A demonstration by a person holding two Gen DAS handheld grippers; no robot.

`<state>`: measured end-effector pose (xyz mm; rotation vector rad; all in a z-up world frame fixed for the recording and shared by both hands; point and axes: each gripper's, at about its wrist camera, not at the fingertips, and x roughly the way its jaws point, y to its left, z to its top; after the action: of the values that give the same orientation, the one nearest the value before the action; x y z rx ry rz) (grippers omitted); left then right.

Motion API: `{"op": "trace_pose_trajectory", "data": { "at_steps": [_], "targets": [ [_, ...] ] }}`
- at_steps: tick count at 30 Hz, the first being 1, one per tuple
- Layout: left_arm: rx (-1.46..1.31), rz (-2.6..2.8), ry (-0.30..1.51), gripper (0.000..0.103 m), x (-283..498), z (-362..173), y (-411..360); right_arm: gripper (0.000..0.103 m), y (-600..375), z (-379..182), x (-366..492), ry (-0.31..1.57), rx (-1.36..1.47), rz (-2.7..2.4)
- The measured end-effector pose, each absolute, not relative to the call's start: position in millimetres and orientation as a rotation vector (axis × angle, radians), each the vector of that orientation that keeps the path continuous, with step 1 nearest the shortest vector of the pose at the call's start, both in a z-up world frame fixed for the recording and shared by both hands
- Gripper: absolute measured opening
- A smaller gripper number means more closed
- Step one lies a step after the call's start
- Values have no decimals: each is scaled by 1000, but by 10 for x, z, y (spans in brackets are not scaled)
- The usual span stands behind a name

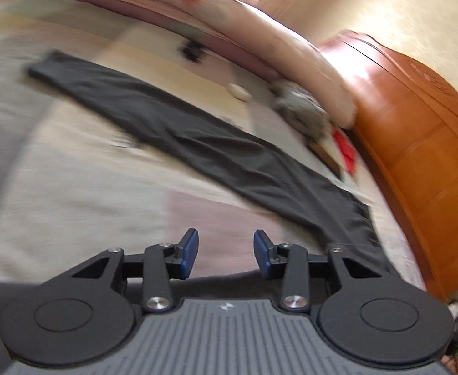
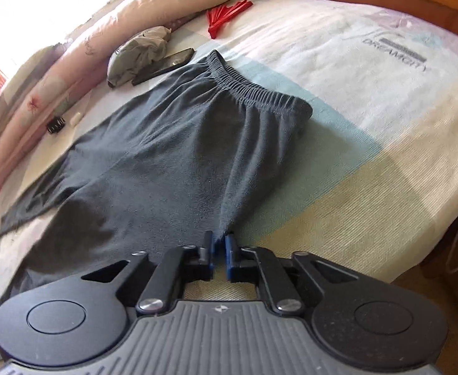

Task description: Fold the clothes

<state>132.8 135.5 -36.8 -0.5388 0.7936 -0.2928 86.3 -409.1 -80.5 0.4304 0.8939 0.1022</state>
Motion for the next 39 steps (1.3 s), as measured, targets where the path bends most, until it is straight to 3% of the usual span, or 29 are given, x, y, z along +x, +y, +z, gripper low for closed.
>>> {"op": "trace_pose_trajectory", "data": {
  "at_steps": [4,6,12,21,25,27,31,32,39],
  "targets": [
    [-565,-455,874,39,1861,-509,832,15,-4090,-634,774,864,377,77],
    [-567,-519,931,39,2094,-620,563,24,-4097,-566,754,846,358,72],
    [-597,-602,1049,39,2400,-879,139,35,-4120,-413,767,795,319,63],
    [-596,-667,1133,39,2631,-1107,-296,39,-4033,-444,911,777,288,70],
    [-535,-655,1112,24,2619,-1091,-406,41,-3975,-474,918,776,262,77],
    [-505,-649,1101,9,2613,-1082,-461,41,-3964,-467,908,774,261,81],
    [-485,-628,1048,7,2696,-984,-469,42,-3941,-454,887,769,260,88],
    [-468,-622,1022,2,2723,-929,-476,42,-3935,-450,882,768,260,90],
    [-396,-632,970,2,2780,-670,-419,48,-3895,-431,850,760,257,103]
  ]
}}
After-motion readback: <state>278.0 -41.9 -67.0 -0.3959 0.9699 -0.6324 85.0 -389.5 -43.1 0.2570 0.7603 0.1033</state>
